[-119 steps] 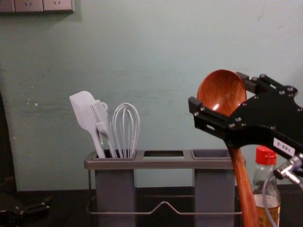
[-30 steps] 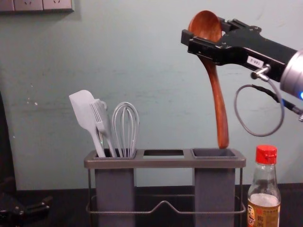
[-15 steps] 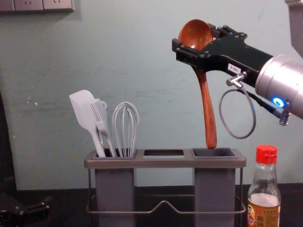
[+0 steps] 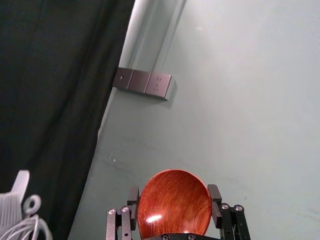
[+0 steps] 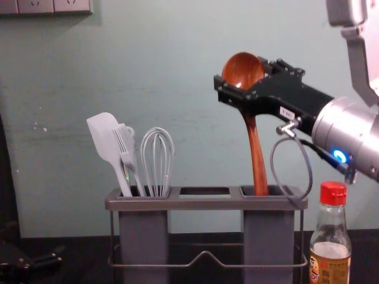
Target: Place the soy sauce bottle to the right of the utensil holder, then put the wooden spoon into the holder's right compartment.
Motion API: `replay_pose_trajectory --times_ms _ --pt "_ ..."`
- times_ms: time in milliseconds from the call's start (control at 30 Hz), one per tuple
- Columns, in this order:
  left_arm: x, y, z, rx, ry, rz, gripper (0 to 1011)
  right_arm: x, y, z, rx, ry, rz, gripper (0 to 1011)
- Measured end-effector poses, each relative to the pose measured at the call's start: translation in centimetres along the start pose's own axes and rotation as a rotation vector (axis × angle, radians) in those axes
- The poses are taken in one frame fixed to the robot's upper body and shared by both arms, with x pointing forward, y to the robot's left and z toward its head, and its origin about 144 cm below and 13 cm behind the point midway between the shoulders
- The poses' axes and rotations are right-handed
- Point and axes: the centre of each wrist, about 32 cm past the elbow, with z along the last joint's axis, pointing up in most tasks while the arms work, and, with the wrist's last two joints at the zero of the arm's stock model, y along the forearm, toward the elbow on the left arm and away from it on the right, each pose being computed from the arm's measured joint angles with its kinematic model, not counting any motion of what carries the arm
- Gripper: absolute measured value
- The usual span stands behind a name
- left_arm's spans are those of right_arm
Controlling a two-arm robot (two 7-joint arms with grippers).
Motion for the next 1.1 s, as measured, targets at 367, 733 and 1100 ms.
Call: replay_pose_trajectory --times_ms 367,733,1100 --pt "0.0 0.0 0.0 0.0 0.0 0.0 1005 -1.4 -1.6 -1.5 -0.033 0.02 -0.001 840" --pt "0.0 0.0 0.0 0.0 0.0 0.0 1005 -2.3 -3.1 -2.4 -0.066 0.031 -0.006 840" --pt "0.0 0.0 0.0 0.0 0.0 0.0 1005 -2.7 -3.5 -2.4 -0.066 0.052 -0.022 956"
